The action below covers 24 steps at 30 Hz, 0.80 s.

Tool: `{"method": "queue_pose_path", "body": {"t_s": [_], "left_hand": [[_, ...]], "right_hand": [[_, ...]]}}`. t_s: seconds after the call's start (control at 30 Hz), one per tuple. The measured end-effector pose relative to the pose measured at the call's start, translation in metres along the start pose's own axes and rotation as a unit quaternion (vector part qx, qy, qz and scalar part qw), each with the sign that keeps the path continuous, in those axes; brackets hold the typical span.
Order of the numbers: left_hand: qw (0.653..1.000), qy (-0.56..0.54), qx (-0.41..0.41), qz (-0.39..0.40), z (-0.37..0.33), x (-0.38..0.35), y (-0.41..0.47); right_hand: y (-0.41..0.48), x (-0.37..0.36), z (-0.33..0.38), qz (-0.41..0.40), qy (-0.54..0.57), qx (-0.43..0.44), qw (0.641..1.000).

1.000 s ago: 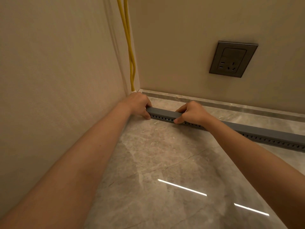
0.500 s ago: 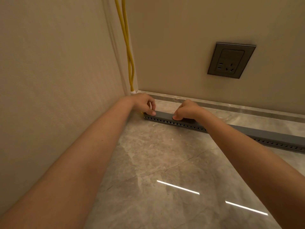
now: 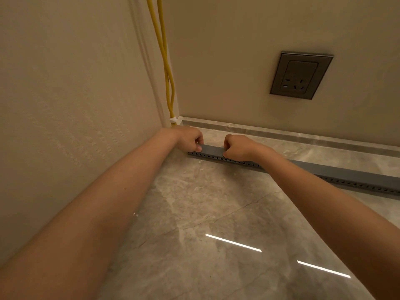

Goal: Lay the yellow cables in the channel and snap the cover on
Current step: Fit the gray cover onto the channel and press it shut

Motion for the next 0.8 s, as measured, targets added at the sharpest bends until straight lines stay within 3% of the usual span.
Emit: {"method": "queue_pose_path", "body": {"t_s": [0.13,0.4,0.63,0.8], "left_hand": [[0.999,0.006,-0.027,-0.034,-0.001,-0.001,-0.008],[0.996,-0.005,-0.044,-0.082,-0.002,-0.012,-0.019],[0.991,0.013,-0.062,-0.118,-0.005,-0.013,-0.019],[0.989,0.019,-0.065,-0.128,-0.005,-0.01,-0.019]], "right_hand": [[-0.005,-0.005,0.004,-0.008,-0.031,0.029,0.999],[-0.026,-0.011,0.015,-0.132,-0.148,0.115,0.973],[-0.014,-0.012,0.021,-0.121,-0.164,0.116,0.972],[-0.007,-0.015,0.025,-0.147,-0.099,0.118,0.977]]}}
Point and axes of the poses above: each hand's wrist, its own y-axis towards the middle knuckle, its own x-axis out of the back of the hand, z = x × y, the point moved 7 cm from there along y, towards the middle knuckle, and after that the axes turned 2 degrees about -y, right-handed, at the moved point
